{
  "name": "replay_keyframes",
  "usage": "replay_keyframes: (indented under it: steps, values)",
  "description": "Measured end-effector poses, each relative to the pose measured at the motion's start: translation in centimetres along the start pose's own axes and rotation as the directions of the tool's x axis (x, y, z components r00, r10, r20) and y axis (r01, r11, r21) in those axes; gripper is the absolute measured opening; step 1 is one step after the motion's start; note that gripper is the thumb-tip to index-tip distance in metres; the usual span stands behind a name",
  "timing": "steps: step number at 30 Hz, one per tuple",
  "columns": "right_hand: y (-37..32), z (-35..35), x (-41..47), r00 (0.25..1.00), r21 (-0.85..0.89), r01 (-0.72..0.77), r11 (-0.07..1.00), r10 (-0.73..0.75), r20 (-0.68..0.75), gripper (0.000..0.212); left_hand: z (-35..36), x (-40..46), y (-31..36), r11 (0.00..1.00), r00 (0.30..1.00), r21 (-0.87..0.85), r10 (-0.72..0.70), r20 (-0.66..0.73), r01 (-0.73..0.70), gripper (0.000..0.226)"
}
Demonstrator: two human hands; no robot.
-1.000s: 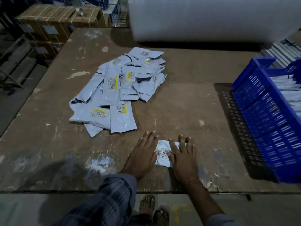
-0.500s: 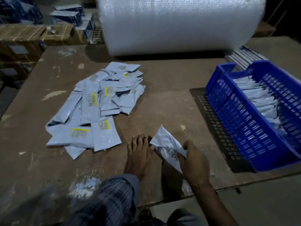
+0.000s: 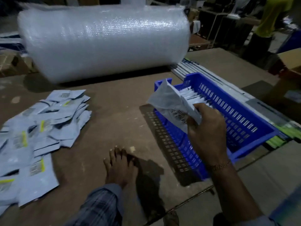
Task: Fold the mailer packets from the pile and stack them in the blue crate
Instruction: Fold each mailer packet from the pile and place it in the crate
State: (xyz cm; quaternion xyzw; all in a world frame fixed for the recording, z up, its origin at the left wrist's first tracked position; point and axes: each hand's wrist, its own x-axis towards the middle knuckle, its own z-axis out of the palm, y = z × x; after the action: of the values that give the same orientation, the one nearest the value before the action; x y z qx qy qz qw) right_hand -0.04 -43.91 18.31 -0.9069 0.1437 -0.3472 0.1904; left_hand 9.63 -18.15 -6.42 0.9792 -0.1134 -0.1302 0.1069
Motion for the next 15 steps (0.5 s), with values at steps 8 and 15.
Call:
replay_keyframes:
  steps: [8, 15]
  values:
    - [16.3, -3.2, 7.4, 0.991, -0.191, 0.013, 0.982, 0.012, 0.13, 0.016, 2.5, 2.9, 7.8, 0.996, 0.998, -0.081, -0.045, -0.044, 0.041, 0.071]
    - [24.6, 1.4, 10.1, 0.615, -0.239, 0.216, 0.947, 0.059, 0.786, 0.023, 4.8, 2.4, 7.6, 0.998, 0.968, 0.007, -0.06, -0.242, 0.064, 0.074]
